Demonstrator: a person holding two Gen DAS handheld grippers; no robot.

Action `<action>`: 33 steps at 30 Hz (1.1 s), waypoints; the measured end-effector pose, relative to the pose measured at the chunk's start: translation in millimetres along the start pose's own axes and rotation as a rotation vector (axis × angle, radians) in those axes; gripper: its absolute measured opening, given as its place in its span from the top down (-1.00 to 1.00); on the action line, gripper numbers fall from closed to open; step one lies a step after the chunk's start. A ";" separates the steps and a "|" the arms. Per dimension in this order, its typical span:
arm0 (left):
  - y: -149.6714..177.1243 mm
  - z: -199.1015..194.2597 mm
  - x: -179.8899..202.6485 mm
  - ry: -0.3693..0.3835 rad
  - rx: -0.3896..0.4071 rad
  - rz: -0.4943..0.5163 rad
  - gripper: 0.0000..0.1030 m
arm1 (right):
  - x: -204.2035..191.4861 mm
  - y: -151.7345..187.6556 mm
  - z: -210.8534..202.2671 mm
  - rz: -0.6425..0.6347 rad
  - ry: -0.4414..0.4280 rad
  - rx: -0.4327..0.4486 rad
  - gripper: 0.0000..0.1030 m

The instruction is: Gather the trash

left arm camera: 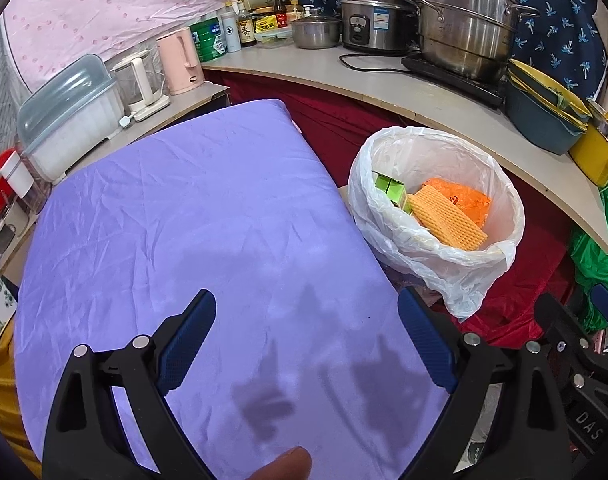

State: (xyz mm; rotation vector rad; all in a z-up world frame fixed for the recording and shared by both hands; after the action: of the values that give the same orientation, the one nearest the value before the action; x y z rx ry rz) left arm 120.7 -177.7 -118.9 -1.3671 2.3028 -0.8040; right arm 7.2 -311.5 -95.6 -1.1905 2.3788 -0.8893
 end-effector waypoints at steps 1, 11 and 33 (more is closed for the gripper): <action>-0.2 -0.1 -0.1 -0.004 0.001 -0.001 -0.71 | -1.2 -0.3 -0.4 -0.002 -0.001 0.001 -0.75; -0.5 -0.3 1.6 -0.012 0.003 0.000 -0.71 | -3.8 -1.7 -1.0 -0.012 -0.006 0.005 -0.75; 4.8 5.0 6.4 -0.005 -0.026 0.008 -0.71 | 2.2 2.8 8.0 0.006 -0.001 -0.015 -0.75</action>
State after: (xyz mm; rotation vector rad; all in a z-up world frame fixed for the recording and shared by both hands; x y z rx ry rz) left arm 117.1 -183.1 -125.8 -1.3686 2.3205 -0.7701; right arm 8.5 -315.0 -103.5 -1.1884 2.3912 -0.8700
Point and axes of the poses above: each gripper's, at about its wrist camera, not at the fingertips, and z roughly the way its jaws point, x to its right, y to its underside, the point moved 9 cm from there along z, roughly the way its jaws point, and after that the axes turned 4 degrees about y, right-handed, at the moved point
